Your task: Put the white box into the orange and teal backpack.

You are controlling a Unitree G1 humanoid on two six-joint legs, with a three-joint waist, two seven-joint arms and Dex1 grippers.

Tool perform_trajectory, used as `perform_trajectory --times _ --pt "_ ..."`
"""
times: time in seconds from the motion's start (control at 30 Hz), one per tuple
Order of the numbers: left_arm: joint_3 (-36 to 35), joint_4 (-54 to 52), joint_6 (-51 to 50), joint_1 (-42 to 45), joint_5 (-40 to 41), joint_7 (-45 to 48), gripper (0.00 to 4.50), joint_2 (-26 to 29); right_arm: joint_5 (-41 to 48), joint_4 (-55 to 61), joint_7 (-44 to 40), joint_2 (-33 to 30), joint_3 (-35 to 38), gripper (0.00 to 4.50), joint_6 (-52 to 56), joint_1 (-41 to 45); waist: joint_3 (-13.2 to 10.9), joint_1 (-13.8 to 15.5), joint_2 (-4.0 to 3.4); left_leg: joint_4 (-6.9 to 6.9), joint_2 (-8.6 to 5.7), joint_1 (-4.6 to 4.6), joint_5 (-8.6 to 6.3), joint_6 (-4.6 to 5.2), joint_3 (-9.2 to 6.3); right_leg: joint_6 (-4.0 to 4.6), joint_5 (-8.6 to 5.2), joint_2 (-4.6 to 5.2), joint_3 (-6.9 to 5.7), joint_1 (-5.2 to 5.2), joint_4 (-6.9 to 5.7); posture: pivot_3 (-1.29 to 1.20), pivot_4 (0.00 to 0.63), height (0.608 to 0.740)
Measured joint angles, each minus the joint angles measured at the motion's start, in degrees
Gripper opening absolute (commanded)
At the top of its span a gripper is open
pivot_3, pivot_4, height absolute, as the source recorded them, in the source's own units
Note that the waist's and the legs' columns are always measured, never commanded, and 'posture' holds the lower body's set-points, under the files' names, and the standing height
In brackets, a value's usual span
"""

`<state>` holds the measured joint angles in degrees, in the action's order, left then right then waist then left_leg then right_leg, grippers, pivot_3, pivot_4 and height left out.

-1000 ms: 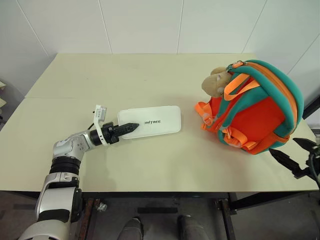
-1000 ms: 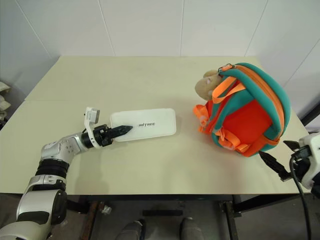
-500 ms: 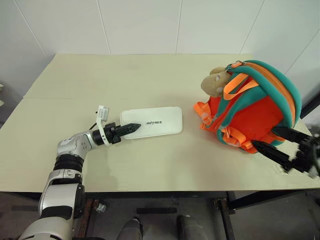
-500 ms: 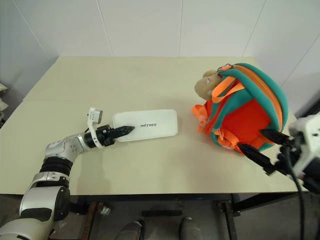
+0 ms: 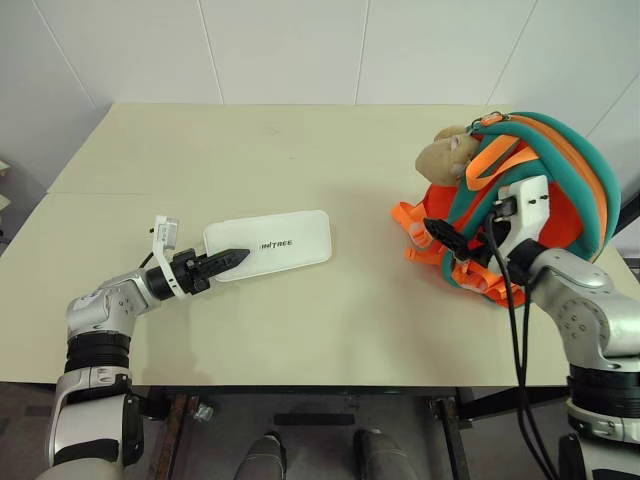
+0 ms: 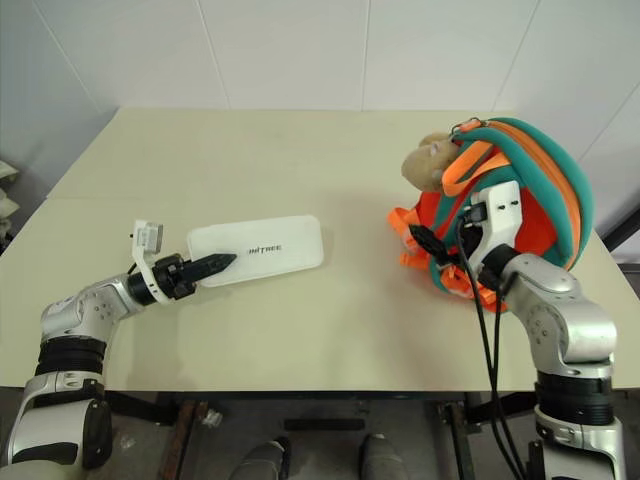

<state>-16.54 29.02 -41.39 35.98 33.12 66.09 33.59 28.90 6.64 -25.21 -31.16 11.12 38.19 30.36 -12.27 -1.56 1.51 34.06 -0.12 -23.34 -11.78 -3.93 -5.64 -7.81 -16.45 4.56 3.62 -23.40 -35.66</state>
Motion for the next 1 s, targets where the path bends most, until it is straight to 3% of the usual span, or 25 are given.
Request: perform_trajectory --times 0.07,0.17,0.37,0.47,0.7,0.9,1.0 --pt "-0.82 -2.46 -0.83 -1.29 0.97 -0.87 1.35 0.08 -2.87 -4.09 2.02 2.96 -1.18 3.92 -3.6 2.04 0.01 -0.1 0.01 0.02 0.0 0.03 0.02 -0.02 0.03 0.02 0.04 0.0 0.01 0.01 -0.01 0.0 0.15 0.74" --pt "-1.57 -6.1 -2.07 -3.05 2.48 -2.34 1.35 0.09 -5.64 -8.42 3.24 5.55 -1.68 2.94 -9.05 2.97 0.01 -0.14 0.01 0.02 0.02 0.06 0.04 -0.03 0.02 0.05 0.06 -0.02 0.01 -0.01 -0.1 0.0 0.15 0.74" --pt "-3.64 -8.39 -3.24 -5.19 3.64 -4.4 1.35 1.29 -4.28 -8.0 -2.63 5.85 -1.76 0.86 -12.31 2.97 0.0 -0.27 0.01 0.01 0.03 0.06 0.04 -0.03 0.02 0.05 0.05 -0.03 0.01 -0.03 -0.11 0.0 0.15 0.74" --pt "-4.78 -9.21 -3.62 -5.92 4.44 -5.17 1.35 1.53 -0.35 -4.01 -7.47 5.98 -2.69 0.05 -10.93 3.0 0.0 -0.43 0.0 0.0 0.05 0.06 0.04 -0.03 0.02 0.06 0.05 -0.03 0.01 -0.03 -0.11 0.0 0.15 0.74" --pt "-6.06 -9.2 -3.32 -6.65 4.93 -5.53 1.35 4.38 12.21 5.58 -13.86 6.48 -6.12 0.03 0.19 6.75 0.0 -0.94 0.0 -0.04 0.07 0.05 0.03 -0.04 0.02 0.08 0.04 -0.04 0.01 -0.07 -0.1 0.0 0.15 0.74" --pt "-7.2 -5.84 -1.74 -8.86 4.74 -3.71 1.35 10.6 35.05 13.13 -18.47 5.67 -6.9 0.03 17.42 12.19 -0.01 -1.48 -0.02 -0.32 0.21 0.06 -0.01 -0.06 -0.1 0.38 -0.22 -0.05 -0.18 -0.22 -0.17 0.0 0.15 0.74" --pt "-7.44 -4.05 -0.24 -10.92 4.34 -2.83 1.35 12.54 44.56 14.78 -20.05 2.0 -7.7 0.03 24.13 11.68 -0.01 -1.31 -0.01 -0.35 0.17 0.03 -0.05 -0.08 -0.08 0.38 -0.28 0.01 -0.16 -0.22 -0.11 0.0 0.15 0.74"
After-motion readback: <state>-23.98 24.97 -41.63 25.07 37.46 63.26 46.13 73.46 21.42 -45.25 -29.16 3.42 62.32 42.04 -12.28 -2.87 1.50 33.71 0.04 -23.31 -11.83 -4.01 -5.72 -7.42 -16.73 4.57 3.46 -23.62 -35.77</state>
